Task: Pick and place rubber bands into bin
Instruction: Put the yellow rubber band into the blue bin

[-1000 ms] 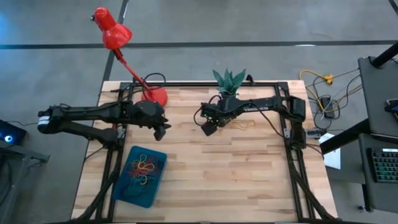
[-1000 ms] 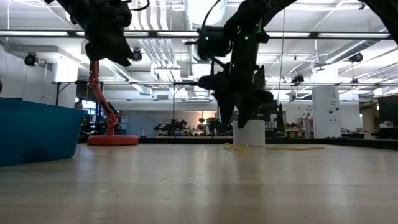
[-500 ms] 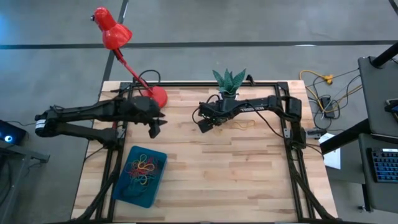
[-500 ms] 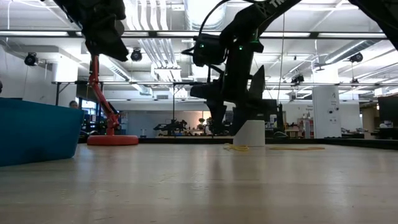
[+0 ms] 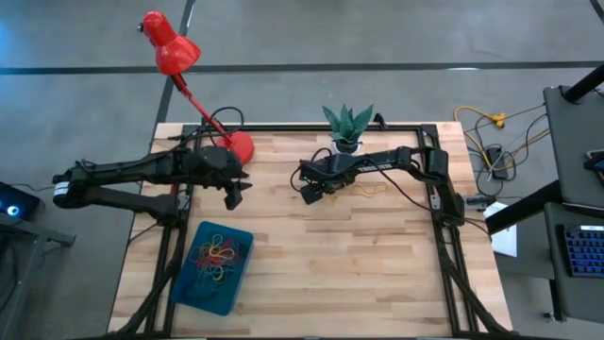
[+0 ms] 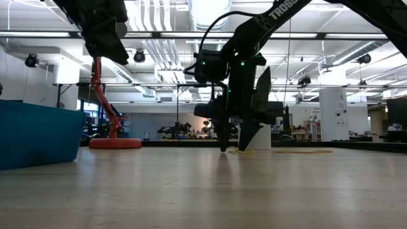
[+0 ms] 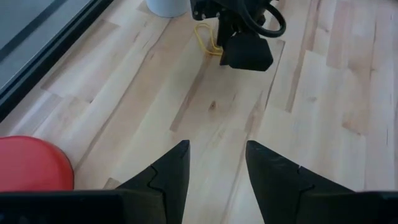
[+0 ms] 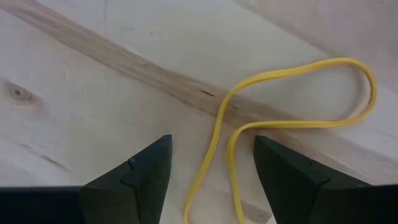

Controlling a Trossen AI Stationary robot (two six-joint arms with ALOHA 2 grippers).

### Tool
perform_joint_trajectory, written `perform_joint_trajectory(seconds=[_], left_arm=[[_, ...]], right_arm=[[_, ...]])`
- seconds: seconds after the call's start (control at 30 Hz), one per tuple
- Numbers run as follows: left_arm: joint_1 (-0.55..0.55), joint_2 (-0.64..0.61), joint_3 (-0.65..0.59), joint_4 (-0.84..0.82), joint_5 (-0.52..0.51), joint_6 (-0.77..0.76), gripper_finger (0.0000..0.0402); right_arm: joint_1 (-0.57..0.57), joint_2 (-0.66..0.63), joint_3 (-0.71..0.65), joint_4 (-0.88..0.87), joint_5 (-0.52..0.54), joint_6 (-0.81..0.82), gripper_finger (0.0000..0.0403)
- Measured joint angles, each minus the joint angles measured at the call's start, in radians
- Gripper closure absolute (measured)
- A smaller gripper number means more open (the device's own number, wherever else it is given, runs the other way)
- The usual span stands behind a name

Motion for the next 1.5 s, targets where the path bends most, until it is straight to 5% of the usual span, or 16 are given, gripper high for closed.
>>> perform_joint_trajectory(seconds=[0.37,0.93,1.2,1.5], left_arm=[[0.006,0.001,0.0,0.002,-0.023,0.001,0.026],[0.006,0.0,0.0,-0.005,-0.023,0.0,0.026],[0.006,-0.001,-0.001,-0.006,-0.023,0.039,0.026],[0.006,-0.051,-0.001,-0.013,-0.022,0.1,0.026]], right_arm=[[-0.002,0.007,0.0,0.026,0.003,-0.052,0.0211],[0.016,0.009,-0.002,0.049,-0.071,-0.056,0.0386],[0.069,0.005,0.087,0.072,-0.101,-0.103,0.0395],[0.135,-0.022,0.344,0.078,-0.119,-0.227,0.0395]])
